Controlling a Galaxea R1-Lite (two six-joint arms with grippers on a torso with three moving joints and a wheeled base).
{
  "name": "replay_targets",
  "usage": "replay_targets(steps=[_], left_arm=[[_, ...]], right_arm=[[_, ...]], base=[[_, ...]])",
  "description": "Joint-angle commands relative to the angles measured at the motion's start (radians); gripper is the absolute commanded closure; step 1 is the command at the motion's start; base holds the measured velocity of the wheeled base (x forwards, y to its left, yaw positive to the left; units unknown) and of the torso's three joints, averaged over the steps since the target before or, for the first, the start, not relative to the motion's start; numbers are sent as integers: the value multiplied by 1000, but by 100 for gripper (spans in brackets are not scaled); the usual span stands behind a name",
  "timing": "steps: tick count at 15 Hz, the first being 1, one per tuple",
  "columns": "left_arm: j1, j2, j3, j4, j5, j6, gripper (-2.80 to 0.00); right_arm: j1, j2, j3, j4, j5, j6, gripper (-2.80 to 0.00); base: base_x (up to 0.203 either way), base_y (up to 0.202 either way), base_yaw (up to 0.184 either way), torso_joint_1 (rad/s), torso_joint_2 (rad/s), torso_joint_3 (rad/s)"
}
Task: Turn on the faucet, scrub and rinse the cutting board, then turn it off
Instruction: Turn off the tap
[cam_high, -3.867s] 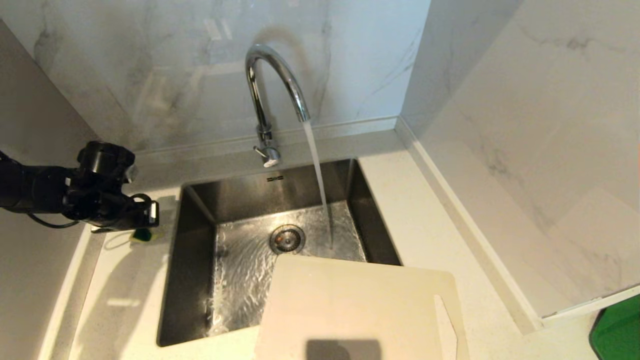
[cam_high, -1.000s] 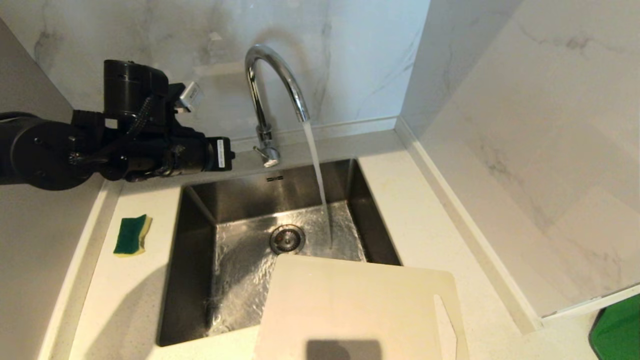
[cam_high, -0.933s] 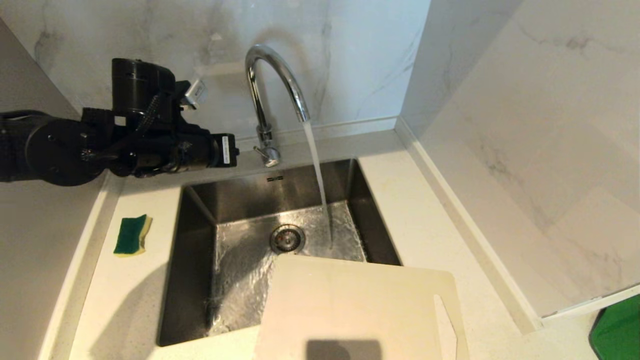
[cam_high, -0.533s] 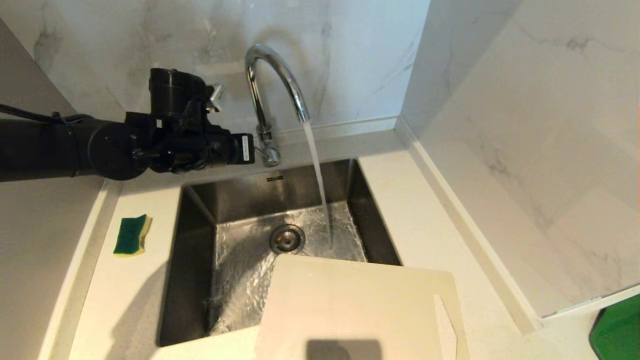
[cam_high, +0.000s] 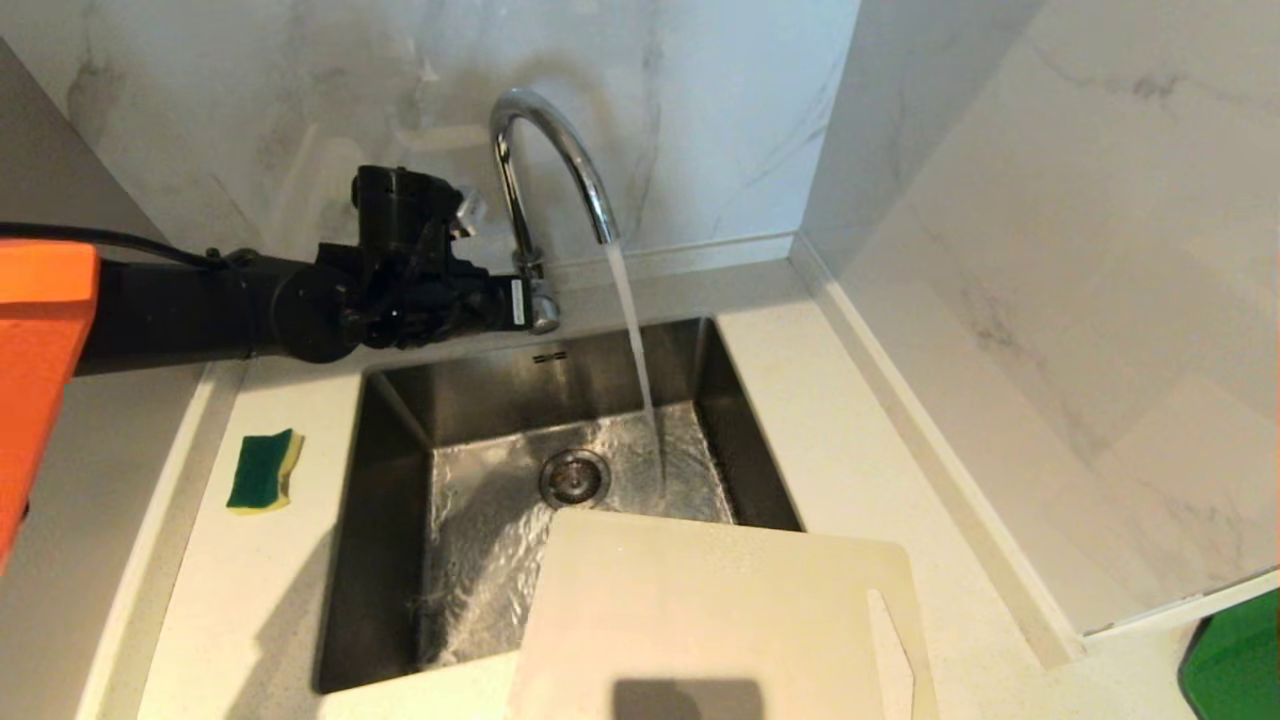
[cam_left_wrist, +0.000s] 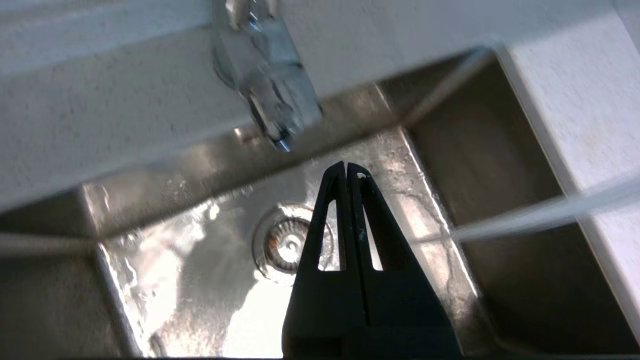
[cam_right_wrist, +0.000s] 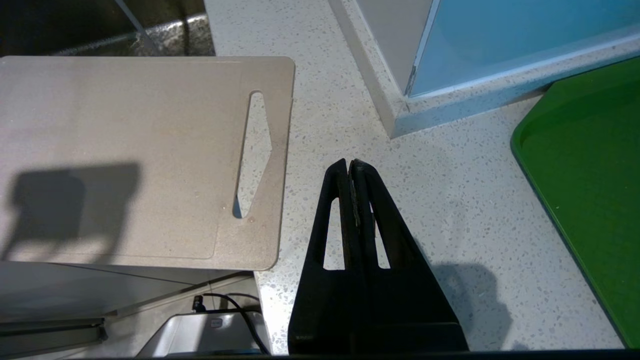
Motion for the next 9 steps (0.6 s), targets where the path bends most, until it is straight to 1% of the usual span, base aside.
replay_targets(steps=[1,3,9], left_arm=[[12,56,-64,9,3,0,0],[17,59,-73,42,3,0,0],[26,70,-76,43,2,2,0]], right_arm=[[0,0,0,1,0,0,0],[0,0,0,1,0,0,0],[0,0,0,1,0,0,0]], base=[[0,0,0,0,0,0],[0,0,0,0,0,0],[0,0,0,0,0,0]])
